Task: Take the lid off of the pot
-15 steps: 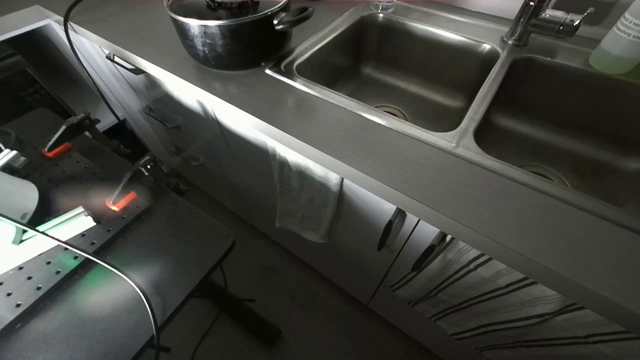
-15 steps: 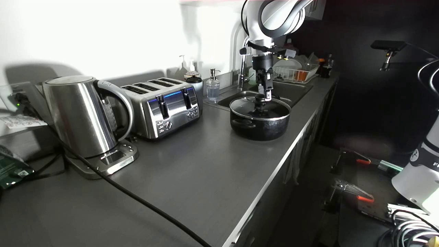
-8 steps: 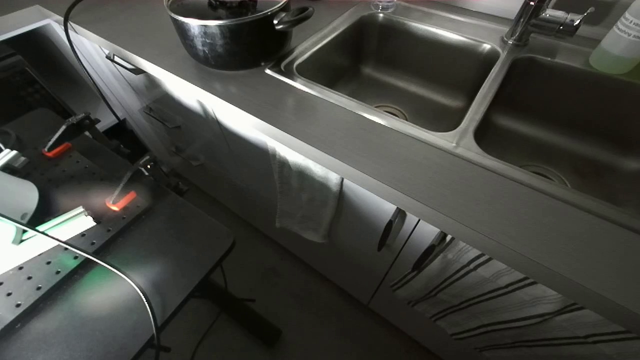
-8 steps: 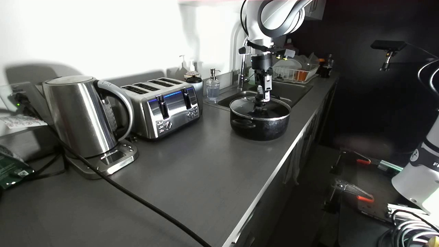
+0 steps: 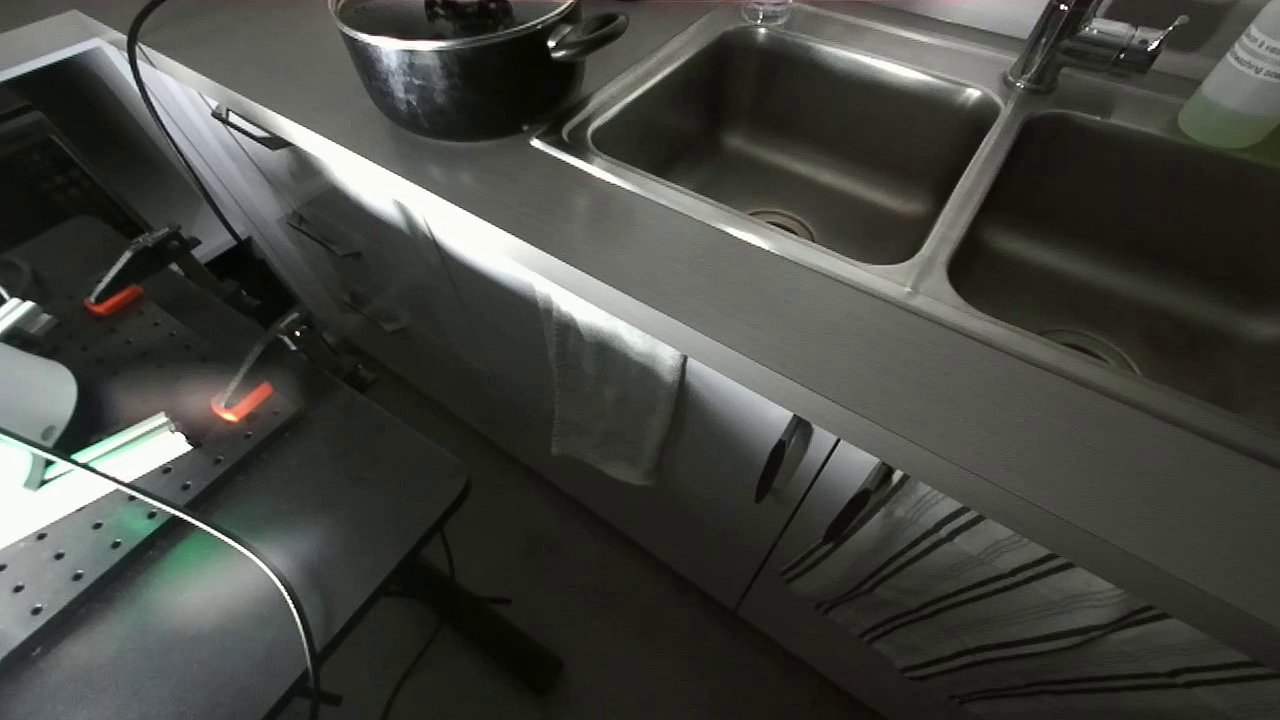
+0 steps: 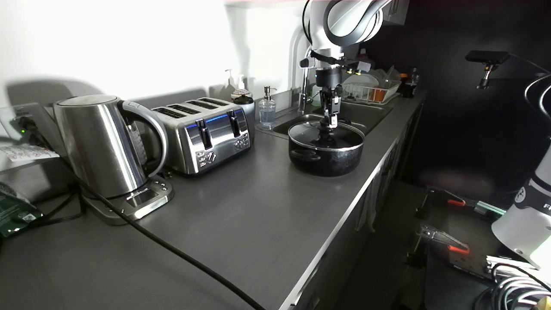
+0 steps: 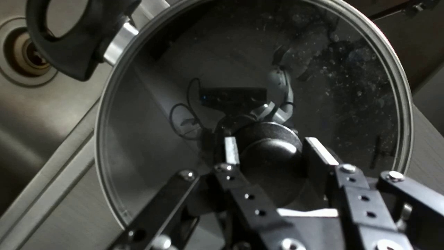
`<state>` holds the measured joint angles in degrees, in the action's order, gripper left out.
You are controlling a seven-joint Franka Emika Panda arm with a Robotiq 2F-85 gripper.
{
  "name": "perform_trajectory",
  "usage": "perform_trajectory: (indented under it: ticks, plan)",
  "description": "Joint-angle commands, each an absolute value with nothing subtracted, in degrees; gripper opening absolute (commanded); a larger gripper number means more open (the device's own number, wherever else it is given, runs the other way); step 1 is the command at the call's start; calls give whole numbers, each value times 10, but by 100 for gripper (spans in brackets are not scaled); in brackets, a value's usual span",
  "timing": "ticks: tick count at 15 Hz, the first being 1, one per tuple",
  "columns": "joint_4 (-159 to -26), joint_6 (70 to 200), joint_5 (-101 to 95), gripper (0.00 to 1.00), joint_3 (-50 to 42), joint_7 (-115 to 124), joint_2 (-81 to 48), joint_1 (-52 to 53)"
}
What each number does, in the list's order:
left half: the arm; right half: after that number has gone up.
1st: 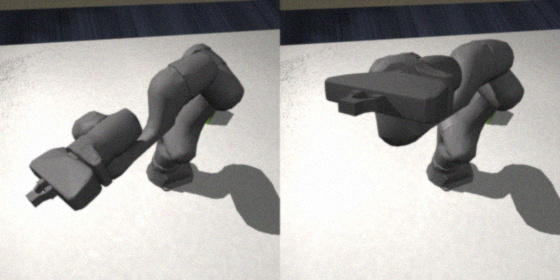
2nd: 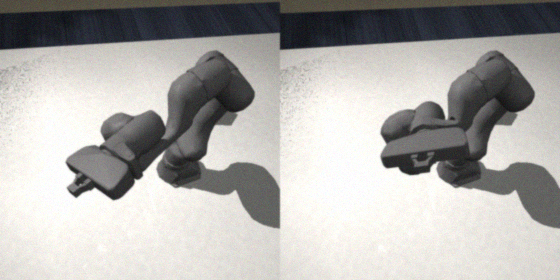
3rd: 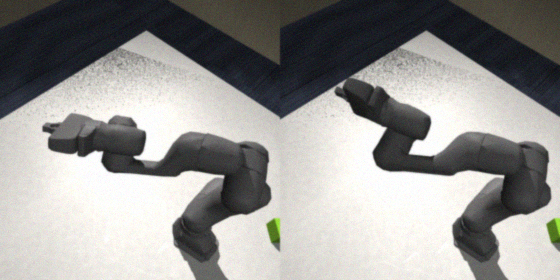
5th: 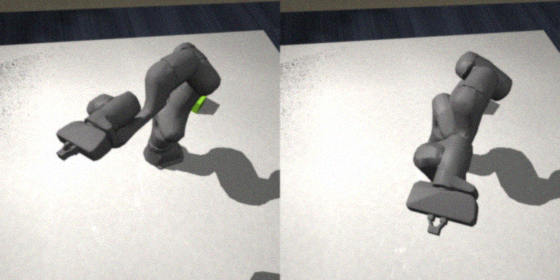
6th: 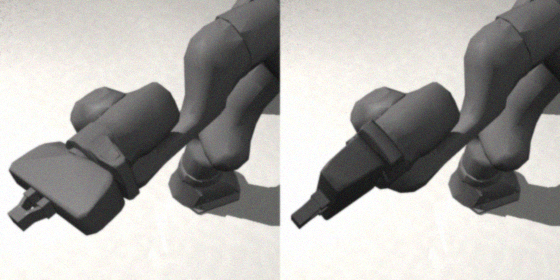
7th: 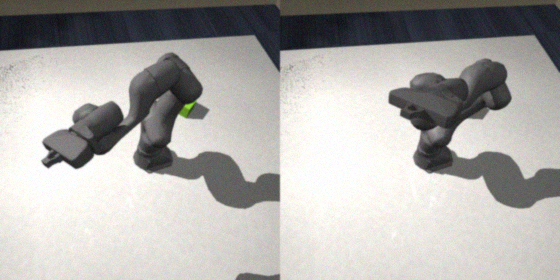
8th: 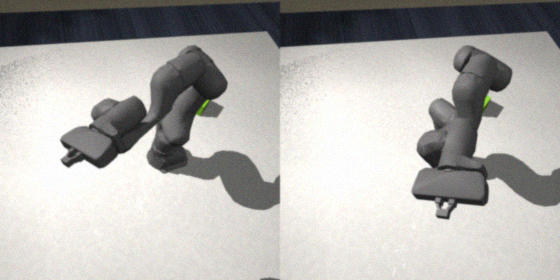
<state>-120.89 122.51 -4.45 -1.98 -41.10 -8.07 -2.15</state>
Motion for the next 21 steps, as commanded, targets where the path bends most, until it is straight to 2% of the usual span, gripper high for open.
perform_trajectory:
  ticks: [1,12,21]
  plan:
    - [-1207,1228,-29,24,-12,-437,-76,-31]
    - [-1283,1206,-21,24,-16,-503,60,-22]
    - [-1306,1147,-31,24,15,-491,116,41]
